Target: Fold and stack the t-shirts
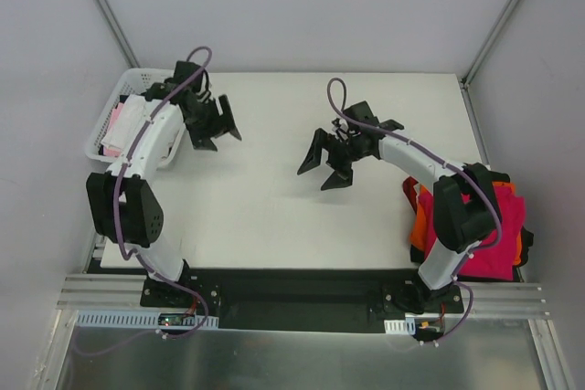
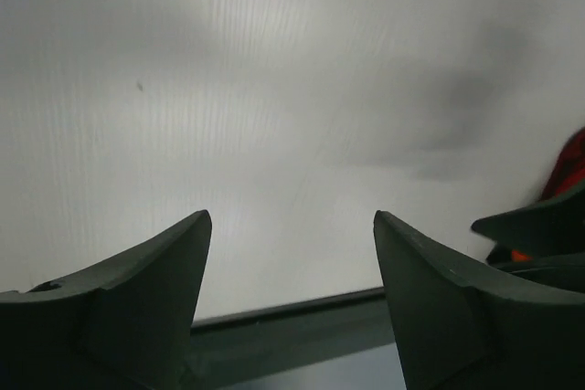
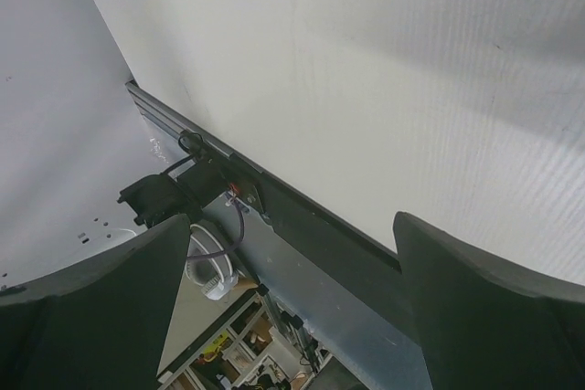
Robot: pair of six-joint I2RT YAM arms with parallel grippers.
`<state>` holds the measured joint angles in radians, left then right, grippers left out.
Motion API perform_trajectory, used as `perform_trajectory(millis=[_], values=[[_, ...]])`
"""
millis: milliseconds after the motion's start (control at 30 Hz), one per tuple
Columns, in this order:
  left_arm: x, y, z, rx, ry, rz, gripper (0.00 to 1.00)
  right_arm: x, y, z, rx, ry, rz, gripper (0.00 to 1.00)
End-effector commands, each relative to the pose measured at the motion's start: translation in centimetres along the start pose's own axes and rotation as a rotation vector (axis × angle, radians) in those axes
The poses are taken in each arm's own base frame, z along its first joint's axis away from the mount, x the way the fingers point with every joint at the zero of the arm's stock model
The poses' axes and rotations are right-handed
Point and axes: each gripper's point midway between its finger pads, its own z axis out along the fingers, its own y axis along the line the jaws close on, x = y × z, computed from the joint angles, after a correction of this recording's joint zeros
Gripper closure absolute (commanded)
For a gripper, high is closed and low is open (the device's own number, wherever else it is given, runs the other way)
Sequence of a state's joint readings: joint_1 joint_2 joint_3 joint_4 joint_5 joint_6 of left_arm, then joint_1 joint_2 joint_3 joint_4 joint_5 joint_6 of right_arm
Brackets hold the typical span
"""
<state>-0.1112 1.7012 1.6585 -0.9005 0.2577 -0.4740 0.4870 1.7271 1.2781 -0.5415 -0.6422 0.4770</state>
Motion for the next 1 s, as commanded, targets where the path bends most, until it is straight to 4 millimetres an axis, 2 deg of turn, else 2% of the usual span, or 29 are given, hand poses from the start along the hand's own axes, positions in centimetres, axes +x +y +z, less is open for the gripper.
perform_trajectory(millis=[0, 33, 67, 100, 167, 267, 400, 500, 633, 767, 833, 900, 933, 967], values=[[7.8, 5.3, 1.7, -0.125, 0.163, -0.045, 0.41, 0.0, 1.5, -0.2, -0.046, -0.027, -0.024, 0.02], [8.5, 5.8, 0.8, -0.131, 0.139, -0.043, 0.47, 0.1, 1.6, 0.0, -0.045, -0.023, -0.027, 0.02], [10.5, 7.8, 1.2, -0.193, 0.168, -0.053, 0.51, 0.1, 1.6, 0.0, -0.045, -0.023, -0.027, 0.02], [11.1, 8.2, 0.4, -0.197, 0.141, -0.046, 0.58, 0.2, 1.6, 0.2, -0.043, -0.018, -0.027, 0.02], [13.1, 10.0, 0.4, -0.247, 0.167, -0.056, 0.63, 0.1, 1.6, 0.5, -0.043, -0.013, -0.026, 0.02], [14.5, 12.1, 0.3, -0.333, 0.176, -0.097, 0.66, -0.2, 2.0, 1.1, -0.05, 0.007, -0.025, 0.02], [14.9, 13.9, 0.8, -0.41, 0.21, -0.177, 0.59, -0.4, 3.2, 2.0, -0.071, 0.039, -0.025, 0.02], [14.6, 15.6, 0.3, -0.504, 0.224, -0.233, 0.58, -0.8, 4.0, 2.2, -0.074, 0.048, -0.032, 0.02], [14.2, 18.9, -1.8, -0.667, 0.178, -0.361, 0.6, -0.9, 4.0, 2.3, -0.067, 0.049, -0.032, 0.02], [13.7, 20.9, -2.7, -0.671, 0.123, -0.459, 0.62, -0.6, 3.3, 2.5, -0.047, 0.052, -0.022, 0.02], [13.4, 21.6, -3.0, -0.681, 0.112, -0.469, 0.74, -0.5, 3.1, 2.5, -0.042, 0.055, -0.017, 0.02], [13.5, 22.5, -3.1, -0.7, 0.115, -0.482, 0.95, -0.6, 3.0, 2.6, -0.038, 0.052, -0.013, 0.02], [13.4, 23.2, -3.3, -0.708, 0.112, -0.509, 1.0, -0.6, 3.0, 2.6, -0.038, 0.052, -0.011, 0.02], [13.5, 23.8, -3.4, -0.712, 0.116, -0.53, 1.0, -0.8, 3.2, 2.6, -0.04, 0.049, -0.009, 0.02]])
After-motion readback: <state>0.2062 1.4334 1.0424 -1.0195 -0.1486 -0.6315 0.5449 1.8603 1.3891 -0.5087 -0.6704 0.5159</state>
